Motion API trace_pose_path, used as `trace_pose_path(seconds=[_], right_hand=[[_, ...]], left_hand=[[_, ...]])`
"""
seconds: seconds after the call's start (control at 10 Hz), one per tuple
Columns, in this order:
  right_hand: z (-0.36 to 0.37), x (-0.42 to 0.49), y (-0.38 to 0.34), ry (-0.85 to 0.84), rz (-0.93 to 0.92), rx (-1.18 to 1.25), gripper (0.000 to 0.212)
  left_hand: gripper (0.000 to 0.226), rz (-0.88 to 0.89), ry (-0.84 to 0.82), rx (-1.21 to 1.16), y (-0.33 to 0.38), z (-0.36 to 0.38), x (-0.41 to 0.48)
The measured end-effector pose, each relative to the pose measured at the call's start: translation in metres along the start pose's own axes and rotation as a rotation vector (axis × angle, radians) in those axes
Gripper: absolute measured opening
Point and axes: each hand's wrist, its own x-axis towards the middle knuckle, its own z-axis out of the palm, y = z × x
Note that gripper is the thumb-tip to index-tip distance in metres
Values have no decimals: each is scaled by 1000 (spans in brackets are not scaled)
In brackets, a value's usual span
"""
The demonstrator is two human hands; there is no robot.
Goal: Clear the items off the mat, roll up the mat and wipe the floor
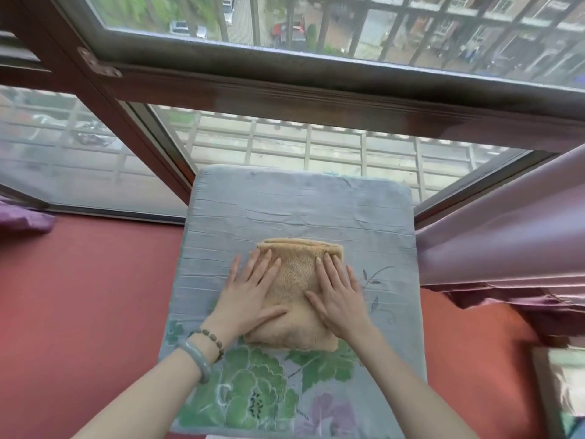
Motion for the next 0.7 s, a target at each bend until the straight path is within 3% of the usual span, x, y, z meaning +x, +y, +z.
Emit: trace_pose_path(seconds=[0.1, 0.3, 0.4, 0.5, 0.7], right_hand=[[4, 0, 3, -21, 7, -24, 74], [-2, -43, -1, 113, 6, 71, 72], [9, -61, -6, 33, 75, 96, 71], [18, -64, -5, -87, 102, 58, 78], [-64, -49, -19, -223, 108, 257, 60]], left_hand=[[92, -18, -47, 21, 1, 6, 3], [81, -15, 95, -37, 14, -5, -27], [71, -57, 57, -79, 22, 7, -47], [70, -125, -5, -81, 24, 21, -53], [81, -121, -290, -157, 26, -59, -46]])
